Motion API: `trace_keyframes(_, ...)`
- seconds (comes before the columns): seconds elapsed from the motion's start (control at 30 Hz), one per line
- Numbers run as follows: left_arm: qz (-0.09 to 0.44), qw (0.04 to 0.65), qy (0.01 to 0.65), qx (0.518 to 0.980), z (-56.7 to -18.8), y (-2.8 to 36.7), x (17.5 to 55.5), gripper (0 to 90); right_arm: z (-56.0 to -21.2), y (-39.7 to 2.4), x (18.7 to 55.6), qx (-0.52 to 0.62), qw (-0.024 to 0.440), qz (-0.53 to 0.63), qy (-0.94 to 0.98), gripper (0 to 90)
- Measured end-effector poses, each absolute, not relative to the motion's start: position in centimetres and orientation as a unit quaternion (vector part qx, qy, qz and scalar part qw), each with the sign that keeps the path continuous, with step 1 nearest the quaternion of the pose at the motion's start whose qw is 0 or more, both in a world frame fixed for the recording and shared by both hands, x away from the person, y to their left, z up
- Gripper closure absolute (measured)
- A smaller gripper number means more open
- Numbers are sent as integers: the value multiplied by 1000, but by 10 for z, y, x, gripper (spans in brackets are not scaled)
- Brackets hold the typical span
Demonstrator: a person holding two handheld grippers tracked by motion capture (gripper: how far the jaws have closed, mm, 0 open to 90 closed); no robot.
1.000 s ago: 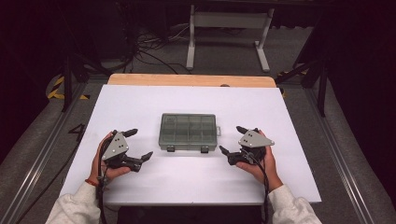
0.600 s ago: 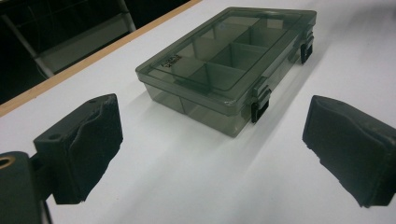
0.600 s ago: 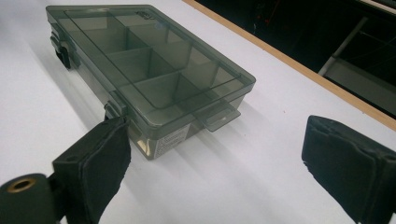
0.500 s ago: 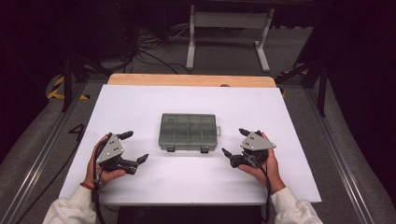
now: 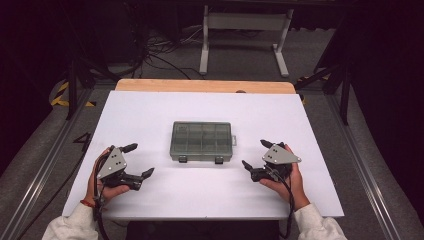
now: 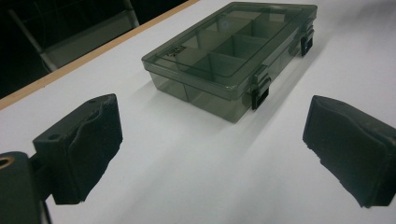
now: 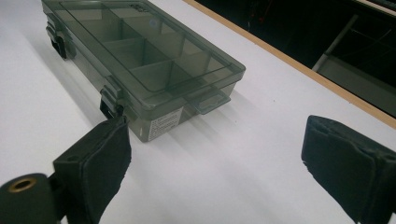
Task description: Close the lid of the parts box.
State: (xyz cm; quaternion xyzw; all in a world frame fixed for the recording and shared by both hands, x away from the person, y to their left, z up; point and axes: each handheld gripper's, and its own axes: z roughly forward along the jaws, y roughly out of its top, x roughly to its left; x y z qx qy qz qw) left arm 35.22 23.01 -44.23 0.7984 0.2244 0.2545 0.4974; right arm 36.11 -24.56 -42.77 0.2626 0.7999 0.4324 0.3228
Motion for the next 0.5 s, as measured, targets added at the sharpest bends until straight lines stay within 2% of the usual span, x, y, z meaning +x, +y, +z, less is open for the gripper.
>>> trace_keyframes(0.5, 253, 502, 233, 794, -443, 242, 345, 55, -429, -257, 353, 270, 328, 432, 795, 92)
